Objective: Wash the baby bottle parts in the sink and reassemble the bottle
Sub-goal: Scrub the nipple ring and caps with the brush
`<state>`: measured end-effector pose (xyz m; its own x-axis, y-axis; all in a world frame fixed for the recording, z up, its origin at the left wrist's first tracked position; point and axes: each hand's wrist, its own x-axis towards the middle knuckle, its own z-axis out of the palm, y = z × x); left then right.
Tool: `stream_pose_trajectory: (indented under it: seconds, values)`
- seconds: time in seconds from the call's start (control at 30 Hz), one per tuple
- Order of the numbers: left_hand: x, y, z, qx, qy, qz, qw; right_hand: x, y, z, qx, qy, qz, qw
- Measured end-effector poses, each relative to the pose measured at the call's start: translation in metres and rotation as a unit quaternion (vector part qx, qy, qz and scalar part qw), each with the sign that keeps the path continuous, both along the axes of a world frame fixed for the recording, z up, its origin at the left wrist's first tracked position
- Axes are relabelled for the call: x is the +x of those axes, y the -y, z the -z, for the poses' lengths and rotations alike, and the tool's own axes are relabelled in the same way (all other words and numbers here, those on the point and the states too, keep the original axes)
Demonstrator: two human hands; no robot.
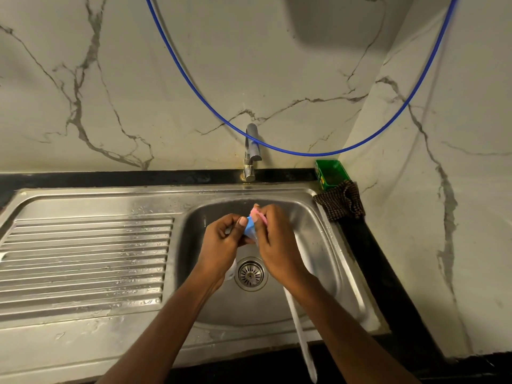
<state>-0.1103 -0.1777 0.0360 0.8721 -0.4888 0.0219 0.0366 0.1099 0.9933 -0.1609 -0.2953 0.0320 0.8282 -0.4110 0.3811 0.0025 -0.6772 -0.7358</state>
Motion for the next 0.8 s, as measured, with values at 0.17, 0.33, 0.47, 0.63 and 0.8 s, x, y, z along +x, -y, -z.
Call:
stream_pose_trajectory:
  seconds: [0.17, 0.33, 0.47, 0.63, 0.8]
  values:
    - [-0.001, -0.001, 0.000, -0.010, 0.029, -0.013, 0.999, 0.000, -0.001, -0.002, 0.060, 0.014, 0.002, 0.998]
    - [-0.001, -0.004, 0.000, -0.033, 0.027, -0.007, 0.999, -0.002, -0.001, -0.004, 0.063, 0.040, 0.007, 0.997]
    - [0.001, -0.004, 0.002, -0.011, 0.021, 0.037, 0.999, 0.000, 0.007, -0.001, 0.066, 0.015, 0.011, 0.998]
    - [0.016, -0.001, 0.001, 0.054, -0.029, 0.080, 0.995, 0.003, 0.009, -0.003, -0.017, 0.041, 0.034, 0.998]
    - [0.017, 0.006, -0.005, 0.022, -0.084, 0.054, 0.995, 0.005, 0.006, 0.002, -0.064, 0.042, 0.024, 0.997]
